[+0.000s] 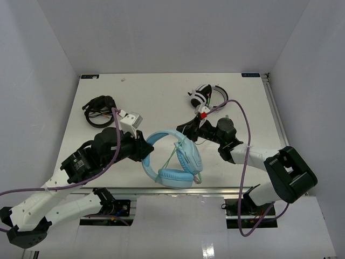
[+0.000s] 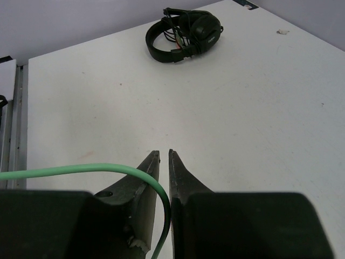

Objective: Wrap the headphones

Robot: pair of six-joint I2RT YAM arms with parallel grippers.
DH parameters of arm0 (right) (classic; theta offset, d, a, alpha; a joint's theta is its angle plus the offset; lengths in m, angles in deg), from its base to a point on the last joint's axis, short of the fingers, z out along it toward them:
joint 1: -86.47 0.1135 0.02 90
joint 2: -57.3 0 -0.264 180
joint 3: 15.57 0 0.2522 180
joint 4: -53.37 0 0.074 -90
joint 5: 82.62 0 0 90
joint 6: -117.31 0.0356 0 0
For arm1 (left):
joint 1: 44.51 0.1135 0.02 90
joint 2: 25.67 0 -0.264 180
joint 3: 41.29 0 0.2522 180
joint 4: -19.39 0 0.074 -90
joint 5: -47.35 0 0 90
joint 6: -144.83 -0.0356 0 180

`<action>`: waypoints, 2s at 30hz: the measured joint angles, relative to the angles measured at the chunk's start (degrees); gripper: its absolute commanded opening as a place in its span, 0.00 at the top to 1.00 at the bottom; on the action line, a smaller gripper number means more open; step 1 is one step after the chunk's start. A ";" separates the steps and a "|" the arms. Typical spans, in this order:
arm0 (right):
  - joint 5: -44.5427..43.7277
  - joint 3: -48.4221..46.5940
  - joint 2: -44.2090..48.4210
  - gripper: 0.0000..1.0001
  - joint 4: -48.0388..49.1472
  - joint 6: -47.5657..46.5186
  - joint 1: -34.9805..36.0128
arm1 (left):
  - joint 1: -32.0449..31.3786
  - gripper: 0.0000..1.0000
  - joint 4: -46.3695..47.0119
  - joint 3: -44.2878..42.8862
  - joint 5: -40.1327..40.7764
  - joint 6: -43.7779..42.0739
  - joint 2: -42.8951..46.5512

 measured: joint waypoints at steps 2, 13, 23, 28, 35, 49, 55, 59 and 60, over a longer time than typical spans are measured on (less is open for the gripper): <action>-1.31 0.00 0.97 0.82 -1.39 -0.41 -0.12 | -0.01 1.00 -0.71 0.00 0.58 -0.52 -0.49; -4.87 -0.48 4.15 0.92 -6.30 -2.23 -0.74 | -0.11 1.00 -3.09 -0.06 5.82 -3.01 -4.57; -2.54 -10.94 6.04 0.92 -31.45 -4.09 -1.42 | -0.29 1.00 -6.48 -0.17 22.15 -5.02 -17.61; -0.97 -13.18 6.80 0.92 -38.99 -3.88 -1.48 | -0.55 1.00 -7.23 -0.20 27.74 -5.89 -17.99; 4.64 -13.64 8.43 0.92 -41.70 -2.08 -1.68 | -0.87 1.00 -8.07 -0.81 33.55 -5.76 -18.44; 15.99 -11.41 8.65 0.92 -28.01 11.20 -1.83 | -1.60 1.00 -22.98 -10.73 43.07 17.66 -27.85; 16.82 -12.30 8.65 0.92 -25.86 13.48 -1.31 | -1.44 1.00 -22.13 -10.57 41.83 16.36 -24.09; 17.00 -14.87 8.55 0.92 -26.03 14.45 -1.22 | -1.06 1.00 -21.24 -10.57 42.07 17.97 -24.89; 17.05 -15.42 8.49 0.92 -26.11 14.73 -1.13 | -1.06 1.00 -20.80 -10.58 42.01 18.74 -25.35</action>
